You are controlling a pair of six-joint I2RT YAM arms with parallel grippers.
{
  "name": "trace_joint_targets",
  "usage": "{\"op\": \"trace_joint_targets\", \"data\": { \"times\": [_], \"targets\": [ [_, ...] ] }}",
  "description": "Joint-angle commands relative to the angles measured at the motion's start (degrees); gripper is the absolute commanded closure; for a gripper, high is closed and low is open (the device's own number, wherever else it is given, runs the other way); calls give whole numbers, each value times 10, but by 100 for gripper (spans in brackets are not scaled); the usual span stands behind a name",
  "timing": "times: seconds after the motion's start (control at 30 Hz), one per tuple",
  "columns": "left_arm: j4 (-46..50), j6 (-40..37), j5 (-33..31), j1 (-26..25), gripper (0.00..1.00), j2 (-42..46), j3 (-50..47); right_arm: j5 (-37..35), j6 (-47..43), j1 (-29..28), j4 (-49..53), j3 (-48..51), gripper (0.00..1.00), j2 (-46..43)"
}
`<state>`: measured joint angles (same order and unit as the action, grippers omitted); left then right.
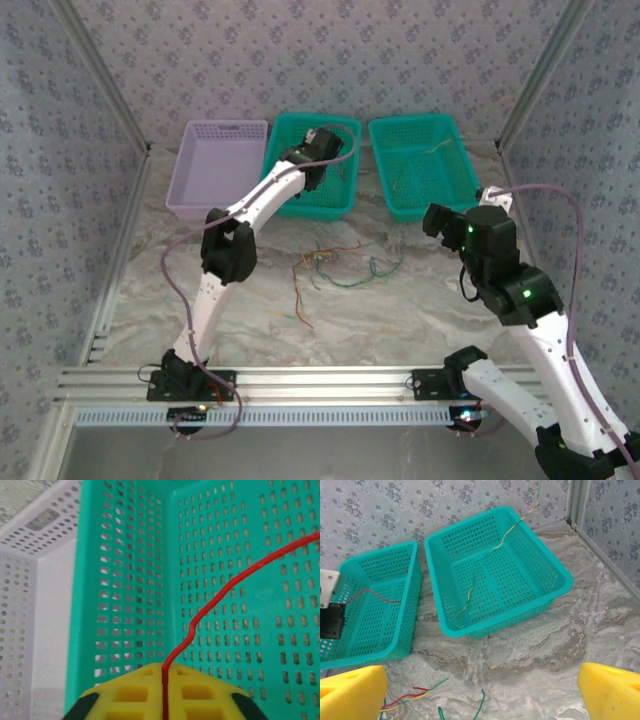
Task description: Untangle the cables
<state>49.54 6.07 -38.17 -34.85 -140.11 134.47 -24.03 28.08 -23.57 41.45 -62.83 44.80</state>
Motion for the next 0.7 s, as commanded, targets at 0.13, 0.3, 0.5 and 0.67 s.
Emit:
{"op": "trace_joint_targets", "data": {
  "times": [0.13, 0.3, 0.5, 0.67],
  "targets": [
    [39, 32, 32, -3, 78, -39, 6, 14, 1, -5, 11, -4, 0, -1],
    [35, 30, 33, -2, 61, -25, 5, 18, 3, -6, 17, -8, 0, 0],
    [33, 20, 27, -2, 26, 15, 11, 32, 6, -6, 23, -12, 0, 17],
    [45, 24, 37, -2, 0, 75, 10, 74, 1, 8, 74, -50, 0, 82]
  ]
}}
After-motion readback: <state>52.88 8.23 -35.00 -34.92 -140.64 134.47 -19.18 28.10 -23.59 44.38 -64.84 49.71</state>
